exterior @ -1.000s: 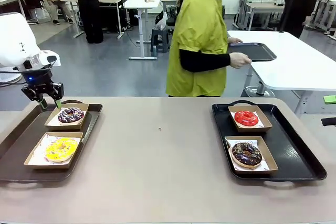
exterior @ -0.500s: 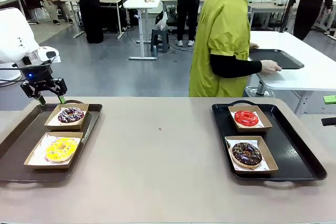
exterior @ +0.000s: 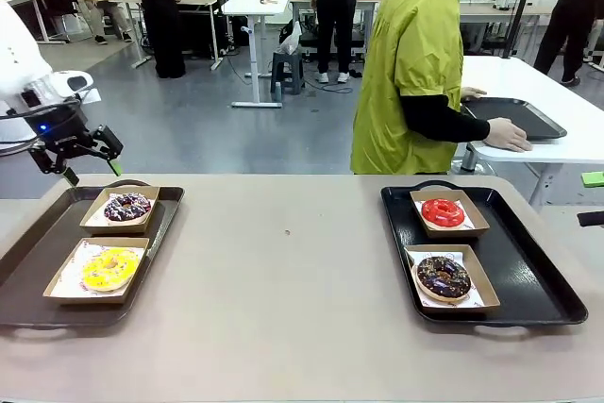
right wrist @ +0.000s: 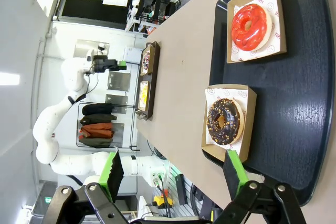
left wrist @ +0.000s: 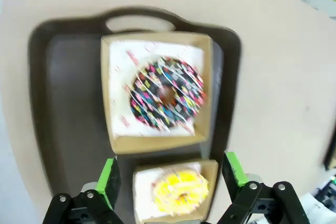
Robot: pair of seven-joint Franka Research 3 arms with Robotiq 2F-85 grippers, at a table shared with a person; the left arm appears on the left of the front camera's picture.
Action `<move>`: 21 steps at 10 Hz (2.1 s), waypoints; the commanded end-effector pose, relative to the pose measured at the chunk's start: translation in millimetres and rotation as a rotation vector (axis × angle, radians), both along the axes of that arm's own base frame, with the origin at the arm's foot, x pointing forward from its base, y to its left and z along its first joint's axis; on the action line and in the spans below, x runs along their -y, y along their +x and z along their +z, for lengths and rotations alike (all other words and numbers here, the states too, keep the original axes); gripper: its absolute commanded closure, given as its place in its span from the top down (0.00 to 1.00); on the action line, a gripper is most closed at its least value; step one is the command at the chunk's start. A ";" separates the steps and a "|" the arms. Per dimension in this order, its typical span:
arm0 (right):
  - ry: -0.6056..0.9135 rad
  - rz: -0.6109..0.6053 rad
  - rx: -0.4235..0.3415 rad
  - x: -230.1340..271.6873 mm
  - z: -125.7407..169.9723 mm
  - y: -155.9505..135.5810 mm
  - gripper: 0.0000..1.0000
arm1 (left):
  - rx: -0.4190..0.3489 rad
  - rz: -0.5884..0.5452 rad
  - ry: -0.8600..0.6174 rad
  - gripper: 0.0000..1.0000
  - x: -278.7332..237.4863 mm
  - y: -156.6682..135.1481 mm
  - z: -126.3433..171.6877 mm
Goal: Individually package the donuts and arrange them on the tray.
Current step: Place the picked Paper togo box on the Handle tray.
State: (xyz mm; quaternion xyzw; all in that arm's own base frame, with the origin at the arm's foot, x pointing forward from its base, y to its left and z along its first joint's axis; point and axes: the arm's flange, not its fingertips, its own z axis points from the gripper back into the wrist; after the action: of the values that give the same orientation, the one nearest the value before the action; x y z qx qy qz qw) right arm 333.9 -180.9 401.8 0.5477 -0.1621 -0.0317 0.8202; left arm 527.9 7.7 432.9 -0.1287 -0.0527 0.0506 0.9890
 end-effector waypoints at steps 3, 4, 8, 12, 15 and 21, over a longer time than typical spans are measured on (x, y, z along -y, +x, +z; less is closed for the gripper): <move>0.001 0.005 -0.005 -1.4 1.1 -4.9 1.00 | 0.173 0.042 -0.328 1.00 -27.7 -116.1 47.3; 0.001 0.005 -0.005 -1.4 1.1 -4.9 1.00 | 0.238 0.063 -0.472 1.00 -50.5 -136.0 48.5; 0.001 0.005 -0.005 -1.4 1.1 -4.9 1.00 | 0.292 0.096 -0.892 1.00 -152.2 -162.7 17.8; 0.001 0.005 -0.005 -1.4 1.1 -4.9 1.00 | 0.233 0.103 -1.027 1.00 -209.5 -157.3 1.2; 0.001 0.005 -0.005 -1.4 1.1 -4.9 1.00 | 0.226 0.116 -1.009 1.00 -208.0 -146.5 -3.8; 0.001 0.005 -0.005 -1.4 1.1 -4.9 1.00 | 0.196 0.121 -1.029 1.00 -212.4 -155.7 -4.6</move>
State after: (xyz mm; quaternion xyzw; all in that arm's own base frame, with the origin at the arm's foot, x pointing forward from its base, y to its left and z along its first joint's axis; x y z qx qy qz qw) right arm 332.9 -181.4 402.4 0.5472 -0.1631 -0.0325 0.8203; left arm 376.3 222.1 426.2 -0.5938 -0.1180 0.1196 0.7868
